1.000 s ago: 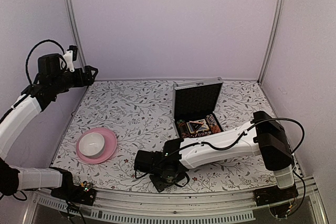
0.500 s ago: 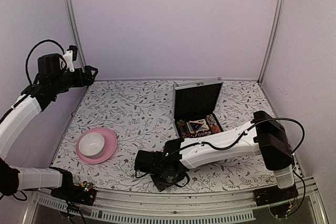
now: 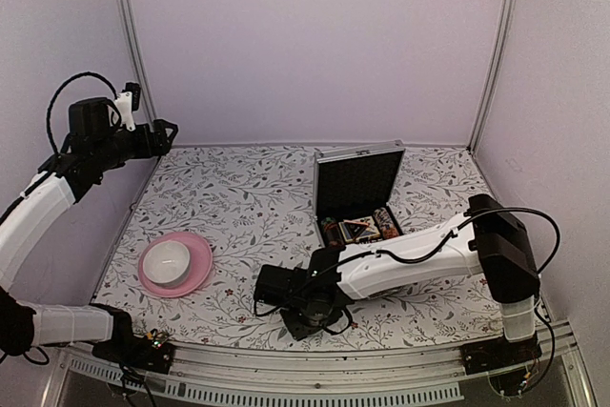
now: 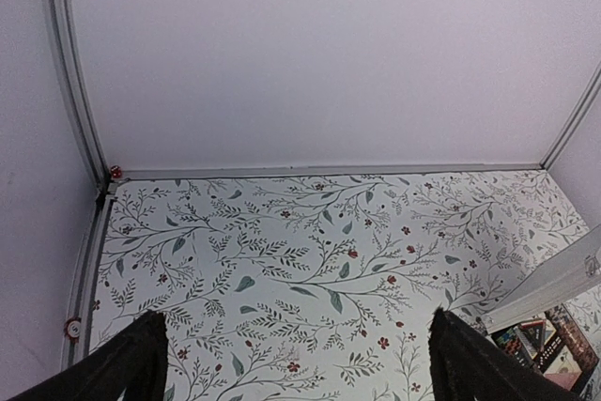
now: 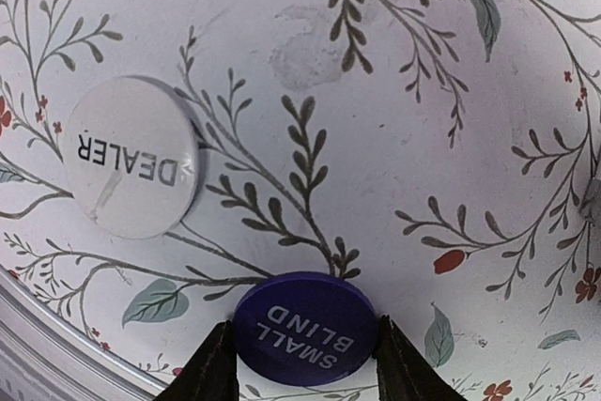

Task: Pack up texas hold em set

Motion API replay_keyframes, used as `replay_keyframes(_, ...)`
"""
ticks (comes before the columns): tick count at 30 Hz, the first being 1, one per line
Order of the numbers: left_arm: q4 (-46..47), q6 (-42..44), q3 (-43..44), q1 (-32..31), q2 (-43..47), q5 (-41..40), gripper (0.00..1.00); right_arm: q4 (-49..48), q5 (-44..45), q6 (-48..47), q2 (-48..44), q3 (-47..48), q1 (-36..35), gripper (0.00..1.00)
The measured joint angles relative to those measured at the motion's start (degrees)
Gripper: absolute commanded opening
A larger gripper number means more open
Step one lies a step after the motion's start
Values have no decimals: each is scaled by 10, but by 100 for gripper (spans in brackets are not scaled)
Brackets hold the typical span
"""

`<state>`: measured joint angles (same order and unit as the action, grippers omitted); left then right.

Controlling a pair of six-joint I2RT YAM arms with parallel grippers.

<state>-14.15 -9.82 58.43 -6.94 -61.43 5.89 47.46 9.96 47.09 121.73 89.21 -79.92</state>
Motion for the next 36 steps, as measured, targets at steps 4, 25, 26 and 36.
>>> replay_keyframes(4, 0, 0, 0, 0, 0, 0, 97, -9, 3, -4, -11, -17, 16, 45)
replay_keyframes(25, 1, 2, -3, 0, -16, -2, 97, -4, 24, -34, -54, -49, 65, 46)
replay_keyframes(26, 1, 2, -3, 0, -16, -2, 97, -4, 24, -35, -57, -49, 64, 46)
replay_keyframes(36, 1, 2, -3, 0, -16, -2, 97, -3, 31, -36, -116, -49, 68, 46)
